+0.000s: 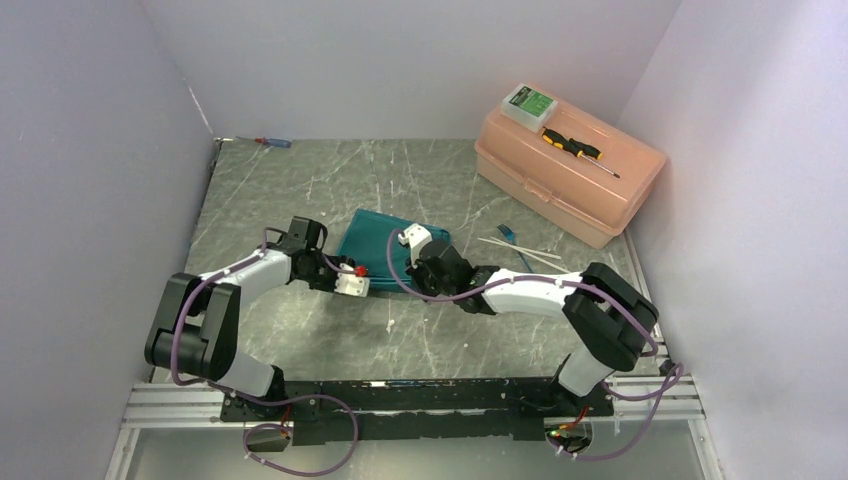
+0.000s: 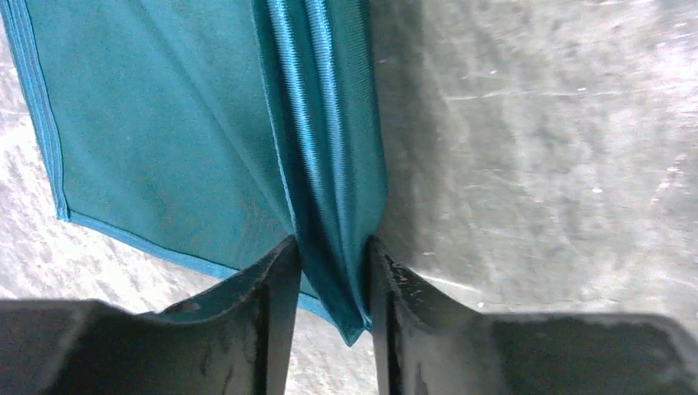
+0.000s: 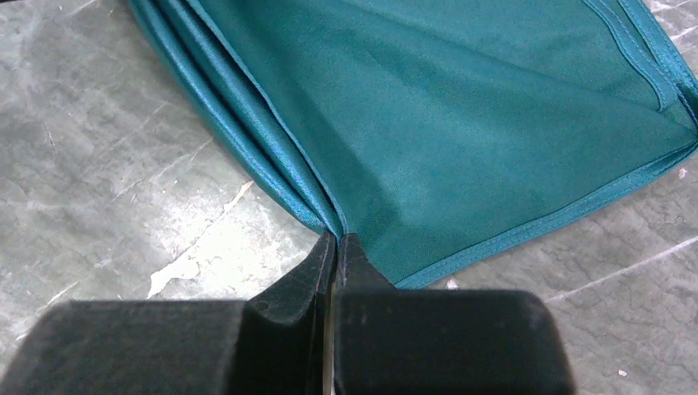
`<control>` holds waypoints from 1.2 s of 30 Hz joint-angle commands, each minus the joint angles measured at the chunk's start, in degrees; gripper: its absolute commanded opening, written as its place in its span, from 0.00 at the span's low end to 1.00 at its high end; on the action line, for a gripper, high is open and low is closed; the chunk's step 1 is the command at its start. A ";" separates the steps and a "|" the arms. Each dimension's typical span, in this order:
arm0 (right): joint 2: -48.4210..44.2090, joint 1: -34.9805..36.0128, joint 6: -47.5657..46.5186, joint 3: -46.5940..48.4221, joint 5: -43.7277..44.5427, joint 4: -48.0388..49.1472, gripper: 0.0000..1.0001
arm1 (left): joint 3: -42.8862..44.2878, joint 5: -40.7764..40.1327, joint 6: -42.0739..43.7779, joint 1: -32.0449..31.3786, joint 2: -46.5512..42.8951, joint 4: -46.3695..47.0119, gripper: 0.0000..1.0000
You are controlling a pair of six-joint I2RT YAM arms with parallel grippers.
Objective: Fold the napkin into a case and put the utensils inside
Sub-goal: Pick up the upper triangle-folded napkin from the center of the board, then turn over the upper triangle folded napkin at the center of the board.
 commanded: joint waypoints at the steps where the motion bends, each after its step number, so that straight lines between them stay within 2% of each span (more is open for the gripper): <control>1: -1.98 -0.52 0.93 0.81 -1.13 2.42 0.00 | -1.78 -6.98 -5.33 -0.75 3.32 2.65 0.35; 5: -1.98 -0.59 1.03 0.54 -1.36 2.32 0.00 | -1.12 -8.61 -10.03 -1.46 2.04 4.77 0.15; 11: -3.02 -1.06 1.29 0.00 -1.06 2.39 0.00 | -0.47 -8.80 -11.18 -1.97 -1.09 0.75 0.14; 14: -4.38 -1.19 1.25 0.04 -1.46 1.75 0.00 | 1.54 -8.12 -12.70 -2.23 -2.99 -3.47 0.03; 19: -8.14 -0.58 0.67 -0.05 -1.06 -2.23 0.00 | 7.61 -5.12 -15.94 -3.50 -6.36 -15.18 0.03; 23: -13.70 3.03 1.28 -1.40 1.06 -6.45 0.00 | 11.56 -4.45 -18.55 -4.79 -11.01 -24.30 0.03; 28: -21.98 10.70 5.29 -2.05 3.82 -16.52 0.00 | 17.40 -1.54 -21.50 -6.77 -17.84 -40.68 0.03; 32: -29.32 18.51 11.83 0.43 7.83 -27.44 0.00 | 20.94 0.59 -23.10 -11.47 -23.47 -52.26 0.03; 36: -32.63 25.96 18.52 3.98 9.98 -34.90 0.00 | 23.25 1.74 -28.13 -17.20 -27.18 -59.58 0.03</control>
